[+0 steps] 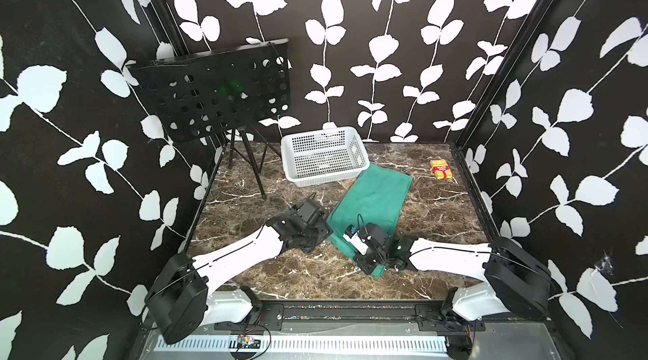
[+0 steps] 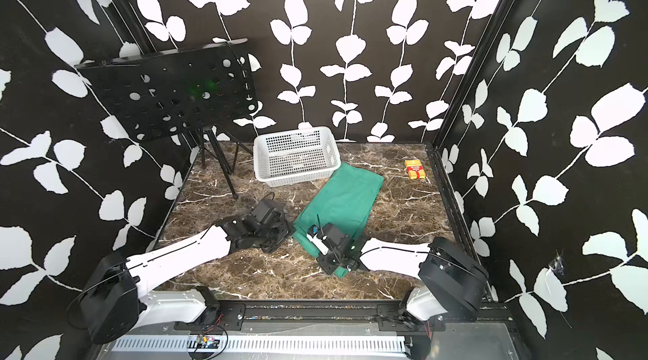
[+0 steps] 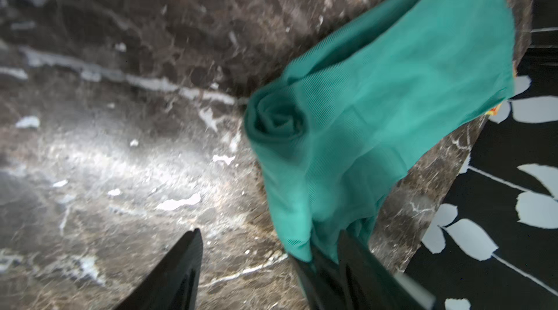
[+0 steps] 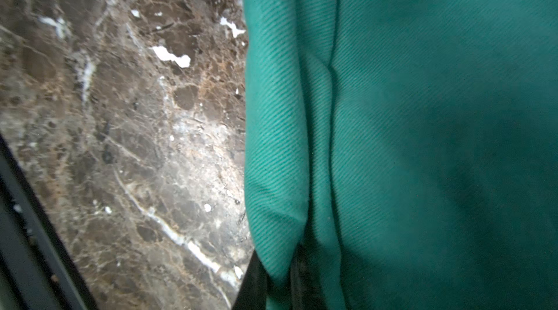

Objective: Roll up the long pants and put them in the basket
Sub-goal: Roll the long pant at the center of the board.

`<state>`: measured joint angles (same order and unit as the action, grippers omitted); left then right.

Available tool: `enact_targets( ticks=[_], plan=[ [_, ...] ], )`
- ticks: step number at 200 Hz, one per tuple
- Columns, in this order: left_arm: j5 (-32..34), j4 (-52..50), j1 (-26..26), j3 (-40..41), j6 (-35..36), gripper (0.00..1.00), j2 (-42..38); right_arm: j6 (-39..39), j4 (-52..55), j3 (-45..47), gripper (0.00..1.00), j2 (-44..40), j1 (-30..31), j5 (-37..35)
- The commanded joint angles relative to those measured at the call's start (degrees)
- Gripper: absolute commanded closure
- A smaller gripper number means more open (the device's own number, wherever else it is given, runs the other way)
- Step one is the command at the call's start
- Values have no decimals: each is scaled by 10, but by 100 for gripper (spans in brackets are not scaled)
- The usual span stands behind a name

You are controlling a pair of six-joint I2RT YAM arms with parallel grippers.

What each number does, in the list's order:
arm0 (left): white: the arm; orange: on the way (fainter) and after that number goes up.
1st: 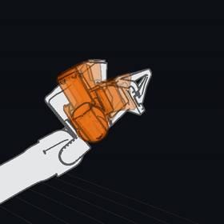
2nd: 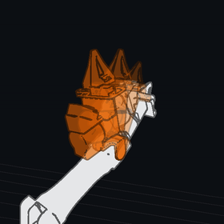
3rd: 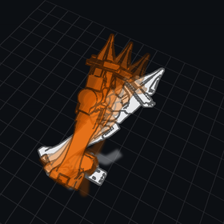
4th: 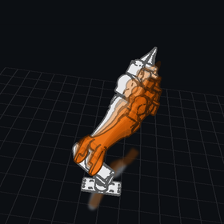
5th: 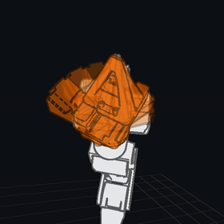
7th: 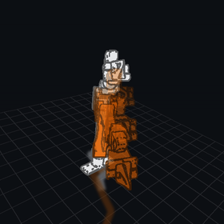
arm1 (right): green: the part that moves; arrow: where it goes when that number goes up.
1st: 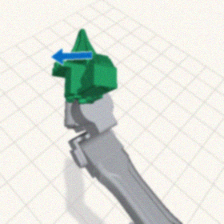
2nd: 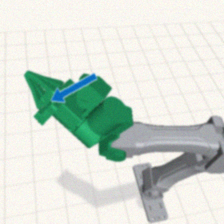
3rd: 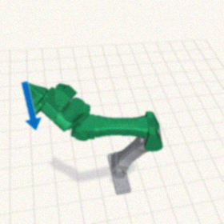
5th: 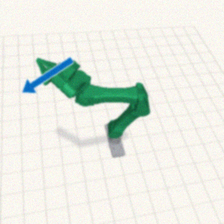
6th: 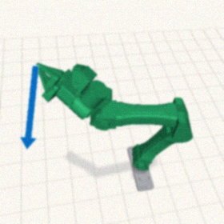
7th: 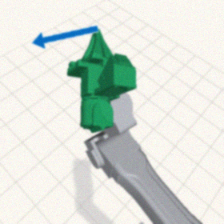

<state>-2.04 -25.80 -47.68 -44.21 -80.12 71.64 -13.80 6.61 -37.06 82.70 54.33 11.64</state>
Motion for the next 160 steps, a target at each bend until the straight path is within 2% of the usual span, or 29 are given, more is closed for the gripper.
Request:
enact_targets(
  ticks=[1, 27, 56, 98, 140, 160],
  plan=[
    [4, 30, -23, 21, -5, 30, -8, -26, -33, 13, 100, 10, -37, 164],
    [-7, 68, -34, 33, -4, 29, 11, -55, -56, 10, 100, 32, -77, 269],
    [2, 115, -33, 26, 8, 29, 48, -76, -59, 3, 100, 61, -106, 327],
    [-31, 141, -7, -4, 16, 37, 131, -92, -21, 1, 100, 69, -147, 313],
    [-33, 127, 10, -18, 23, 36, 168, -107, 5, 6, 100, 70, -172, 288],
    [-47, 130, 25, -19, 25, 44, 194, -116, 16, 9, 100, 64, -181, 265]
  ],
)
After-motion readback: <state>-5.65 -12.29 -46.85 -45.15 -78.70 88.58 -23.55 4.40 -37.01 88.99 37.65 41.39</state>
